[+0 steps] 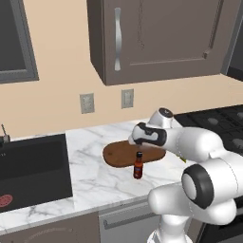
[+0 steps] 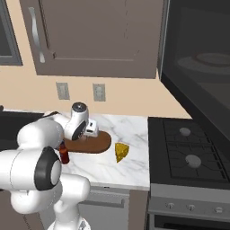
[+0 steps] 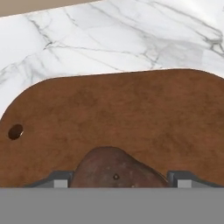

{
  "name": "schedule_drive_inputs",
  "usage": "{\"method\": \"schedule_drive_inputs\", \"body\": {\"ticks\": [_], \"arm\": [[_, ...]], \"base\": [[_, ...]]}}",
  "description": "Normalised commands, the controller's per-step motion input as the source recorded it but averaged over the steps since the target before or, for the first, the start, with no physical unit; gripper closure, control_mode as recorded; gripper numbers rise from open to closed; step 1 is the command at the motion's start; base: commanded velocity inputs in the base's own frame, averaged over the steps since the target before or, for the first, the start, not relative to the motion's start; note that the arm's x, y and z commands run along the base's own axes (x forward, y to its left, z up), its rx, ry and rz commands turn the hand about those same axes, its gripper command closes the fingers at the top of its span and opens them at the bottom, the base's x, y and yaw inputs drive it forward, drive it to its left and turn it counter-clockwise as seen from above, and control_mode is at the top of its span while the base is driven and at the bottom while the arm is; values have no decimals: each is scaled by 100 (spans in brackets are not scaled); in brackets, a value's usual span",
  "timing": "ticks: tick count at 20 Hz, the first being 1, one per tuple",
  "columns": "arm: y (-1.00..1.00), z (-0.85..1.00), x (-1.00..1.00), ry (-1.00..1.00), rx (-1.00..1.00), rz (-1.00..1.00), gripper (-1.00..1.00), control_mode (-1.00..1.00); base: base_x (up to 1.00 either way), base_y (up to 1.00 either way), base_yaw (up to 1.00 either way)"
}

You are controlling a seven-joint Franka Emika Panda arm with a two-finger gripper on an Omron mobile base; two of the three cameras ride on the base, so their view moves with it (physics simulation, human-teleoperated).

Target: Retrieve the reheated potato from the microwave, then place the potato, cheese, and condiment on the cutting board.

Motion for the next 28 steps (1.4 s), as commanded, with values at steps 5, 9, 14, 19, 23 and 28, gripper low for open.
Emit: {"method": "schedule_drive_inputs", "body": {"ticks": [5, 9, 14, 19, 23, 28], "arm": [[0, -15, 12, 0, 0, -3, 100, -100], [2, -14, 13, 0, 0, -3, 100, -100], [6, -16, 17, 0, 0, -3, 100, -100], [14, -15, 22, 0, 0, -4, 100, -100], [11, -10, 21, 0, 0, -4, 100, -100], [8, -14, 24, 0, 0, -4, -100, -100]], "base": [[0, 0, 0], [0, 0, 0], [0, 0, 0], [0, 0, 0], [0, 0, 0], [0, 0, 0]]}}
